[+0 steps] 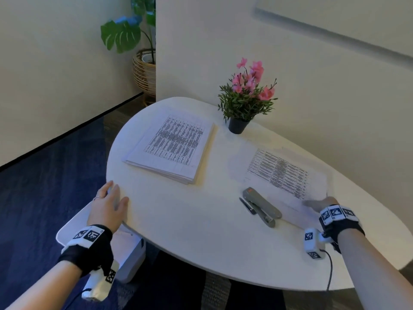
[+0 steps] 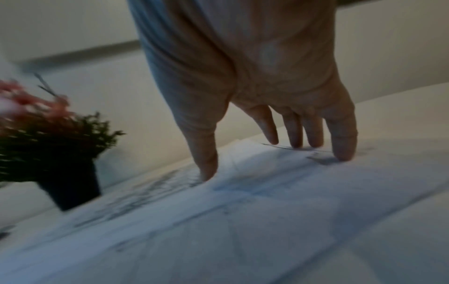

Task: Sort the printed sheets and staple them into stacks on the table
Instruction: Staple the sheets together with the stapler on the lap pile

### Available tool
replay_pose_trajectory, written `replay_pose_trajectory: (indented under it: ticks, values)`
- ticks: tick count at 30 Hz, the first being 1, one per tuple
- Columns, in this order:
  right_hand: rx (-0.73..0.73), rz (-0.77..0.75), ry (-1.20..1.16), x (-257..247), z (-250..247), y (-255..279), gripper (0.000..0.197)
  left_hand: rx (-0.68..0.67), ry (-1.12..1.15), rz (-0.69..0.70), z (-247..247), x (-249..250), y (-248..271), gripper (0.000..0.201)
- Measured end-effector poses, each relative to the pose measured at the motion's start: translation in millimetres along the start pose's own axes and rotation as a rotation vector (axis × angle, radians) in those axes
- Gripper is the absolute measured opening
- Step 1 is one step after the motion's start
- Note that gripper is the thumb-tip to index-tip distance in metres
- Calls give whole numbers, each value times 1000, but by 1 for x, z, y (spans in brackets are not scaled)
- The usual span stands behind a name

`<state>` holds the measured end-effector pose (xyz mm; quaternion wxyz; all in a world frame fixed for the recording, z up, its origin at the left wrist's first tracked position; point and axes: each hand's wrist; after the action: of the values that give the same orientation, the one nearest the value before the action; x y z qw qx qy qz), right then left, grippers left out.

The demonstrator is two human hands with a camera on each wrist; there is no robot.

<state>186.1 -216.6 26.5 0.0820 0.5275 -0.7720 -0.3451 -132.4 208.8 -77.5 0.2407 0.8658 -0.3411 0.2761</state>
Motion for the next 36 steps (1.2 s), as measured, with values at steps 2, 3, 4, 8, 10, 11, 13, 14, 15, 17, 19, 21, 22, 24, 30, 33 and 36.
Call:
replay_pose_trajectory:
  ticks: [2, 3, 4, 8, 10, 11, 13, 14, 15, 17, 19, 21, 22, 24, 30, 33, 36]
  values:
    - [2, 43, 36, 21, 0, -40, 113, 8, 13, -8, 1, 0, 0, 47]
    - [16, 67, 79, 33, 2, -73, 131, 12, 13, -13, 1, 1, 1, 47]
    - [18, 83, 92, 39, 2, -94, 139, 15, 10, -17, 1, 2, 1, 48]
    - [21, 29, 21, 20, 4, -35, 91, 29, 12, -37, 3, 2, 2, 48]
    - [-13, -16, -45, 15, 2, -22, 66, 41, 17, -35, 4, 1, 2, 47]
    - [-25, -23, -81, 15, 3, -18, 62, 43, 20, -38, 4, 0, 1, 47]
    - [-16, -54, -111, 16, 4, -16, 60, 38, 21, -49, 4, -1, 1, 48]
    - [-8, -68, -135, 19, 4, -14, 54, 35, 18, -56, 4, -2, 1, 48]
    - [21, -81, -172, 20, 4, -11, 46, 34, 15, -59, 3, -2, 0, 48]
    - [132, -190, -310, 23, 3, -10, 32, 33, 23, -57, 2, 1, 0, 47]
    - [272, -341, -529, 24, -4, -5, 23, 31, 56, -60, 1, 4, 1, 46]
    - [355, -462, -705, 22, -12, 3, 22, 28, 71, -62, -1, 6, 0, 42]
    - [357, -529, -781, 20, -16, 14, 21, 31, 71, -60, -3, 8, 0, 40]
    - [310, -731, -892, 9, -22, 49, 17, 66, 78, -40, -5, 16, 1, 37]
    - [-22, -1120, -1107, -21, -20, 132, 53, 224, 160, 301, -29, 84, 13, 49]
    - [-153, -980, -1100, -34, -4, 152, 87, 287, 188, 446, -49, 124, 28, 74]
    - [-345, -979, -970, -38, 19, 165, 73, 274, 147, 487, -63, 151, 50, 95]
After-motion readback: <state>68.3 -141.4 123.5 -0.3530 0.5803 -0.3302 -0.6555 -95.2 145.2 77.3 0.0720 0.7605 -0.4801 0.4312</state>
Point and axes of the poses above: each hand's wrist, its own y-axis away from the middle knuckle, its own z-axis out of the palm, x = y × z, and after that the axes turned 15 degrees about -x, right-handed
